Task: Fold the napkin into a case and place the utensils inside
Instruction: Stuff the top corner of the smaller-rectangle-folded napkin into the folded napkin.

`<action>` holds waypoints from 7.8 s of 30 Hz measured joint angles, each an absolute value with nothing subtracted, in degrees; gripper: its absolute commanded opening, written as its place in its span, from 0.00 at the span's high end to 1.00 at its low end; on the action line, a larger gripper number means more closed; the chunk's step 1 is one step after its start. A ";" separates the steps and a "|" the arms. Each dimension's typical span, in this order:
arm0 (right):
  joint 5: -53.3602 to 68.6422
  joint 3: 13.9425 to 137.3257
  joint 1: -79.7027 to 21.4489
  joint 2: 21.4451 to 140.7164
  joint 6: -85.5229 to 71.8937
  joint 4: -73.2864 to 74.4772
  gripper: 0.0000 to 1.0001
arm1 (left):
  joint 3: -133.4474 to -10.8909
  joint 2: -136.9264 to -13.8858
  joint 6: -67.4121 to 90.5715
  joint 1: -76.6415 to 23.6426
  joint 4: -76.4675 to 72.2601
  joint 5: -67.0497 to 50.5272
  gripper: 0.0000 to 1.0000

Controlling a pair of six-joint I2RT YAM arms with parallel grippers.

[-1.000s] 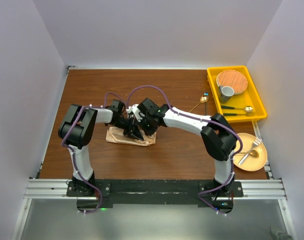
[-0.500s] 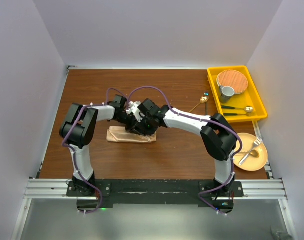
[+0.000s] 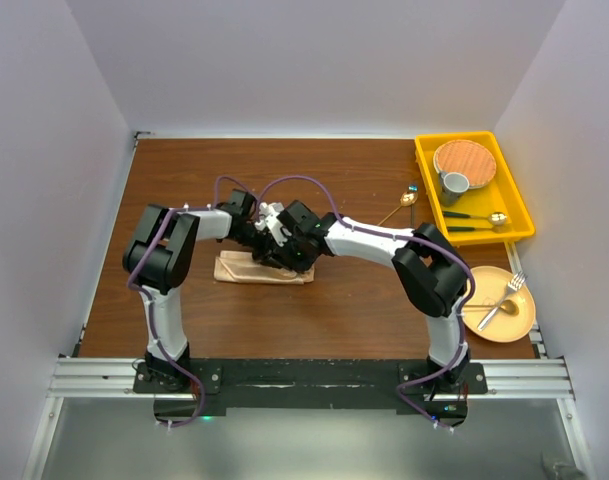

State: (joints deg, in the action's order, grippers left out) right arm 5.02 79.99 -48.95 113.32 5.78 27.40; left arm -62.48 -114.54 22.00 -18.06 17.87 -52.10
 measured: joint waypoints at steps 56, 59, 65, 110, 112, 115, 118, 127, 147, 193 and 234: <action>7.07 86.37 -46.81 114.41 3.86 31.90 1.00 | -61.98 -111.90 11.25 -16.21 20.14 -51.99 1.00; 7.09 86.37 -46.81 114.41 3.68 32.32 1.00 | -62.26 -111.90 12.67 -16.32 18.92 -52.05 1.00; 7.07 86.35 -46.81 114.41 3.64 32.47 1.00 | -63.00 -111.87 15.59 -17.02 16.01 -51.68 1.00; 9.15 83.85 -43.05 113.84 -2.04 30.04 1.00 | -58.04 -107.85 8.88 -20.18 14.06 -45.52 1.00; 9.39 83.74 -43.07 113.71 -2.13 29.80 1.00 | -57.10 -107.07 8.93 -20.18 13.32 -45.19 1.00; 9.91 82.96 -43.07 112.90 -2.15 29.06 1.00 | -55.35 -104.79 9.32 -20.25 12.91 -44.21 1.00; 10.02 82.74 -43.05 112.31 -2.15 28.62 1.00 | -55.05 -103.63 9.72 -20.32 12.84 -43.38 1.00; 10.09 82.24 -43.05 112.20 -2.17 27.59 1.00 | -55.05 -103.28 9.91 -20.36 12.93 -41.91 1.00; 10.31 81.19 -42.70 112.09 -2.20 27.62 1.00 | -61.49 -108.81 14.50 -20.40 13.02 -40.99 1.00; 9.13 79.02 -42.68 114.19 -3.03 25.89 1.00 | -62.61 -104.14 6.63 -14.92 22.35 -41.76 0.59; 10.04 77.97 -42.68 113.71 -1.39 24.23 1.00 | -64.82 -109.08 3.79 -17.72 19.53 -44.25 1.00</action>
State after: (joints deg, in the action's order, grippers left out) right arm 10.04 77.97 -42.68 113.71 -1.39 24.23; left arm -64.82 -109.08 3.79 -17.72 19.53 -44.25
